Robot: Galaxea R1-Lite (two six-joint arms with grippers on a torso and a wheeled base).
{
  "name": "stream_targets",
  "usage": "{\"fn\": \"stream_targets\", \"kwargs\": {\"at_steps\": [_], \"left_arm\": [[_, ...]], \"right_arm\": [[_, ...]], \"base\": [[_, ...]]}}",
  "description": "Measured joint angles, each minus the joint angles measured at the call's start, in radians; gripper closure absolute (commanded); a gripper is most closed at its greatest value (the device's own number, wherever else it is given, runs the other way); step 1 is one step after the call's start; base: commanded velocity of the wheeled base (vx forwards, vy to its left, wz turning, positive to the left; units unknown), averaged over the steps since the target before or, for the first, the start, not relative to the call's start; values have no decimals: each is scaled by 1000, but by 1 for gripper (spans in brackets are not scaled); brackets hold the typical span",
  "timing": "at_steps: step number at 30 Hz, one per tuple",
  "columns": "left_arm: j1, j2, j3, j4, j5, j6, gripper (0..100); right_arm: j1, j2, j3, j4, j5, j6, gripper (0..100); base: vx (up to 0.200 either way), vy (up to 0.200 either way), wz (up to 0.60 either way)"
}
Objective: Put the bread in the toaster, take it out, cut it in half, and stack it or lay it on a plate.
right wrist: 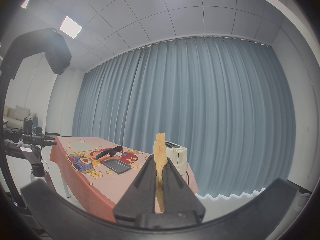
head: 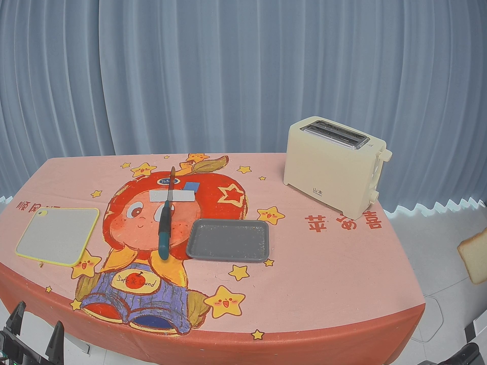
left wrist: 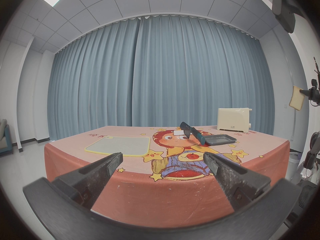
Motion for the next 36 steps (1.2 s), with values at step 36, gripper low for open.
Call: {"fn": "stream_targets", "kwargs": {"at_steps": [36], "left_arm": [[0,0,0,-1,2,-9,0]], "right_arm": [[1,-13,-7,-9,26,-4,100]], "base": [[0,183,0]]}}
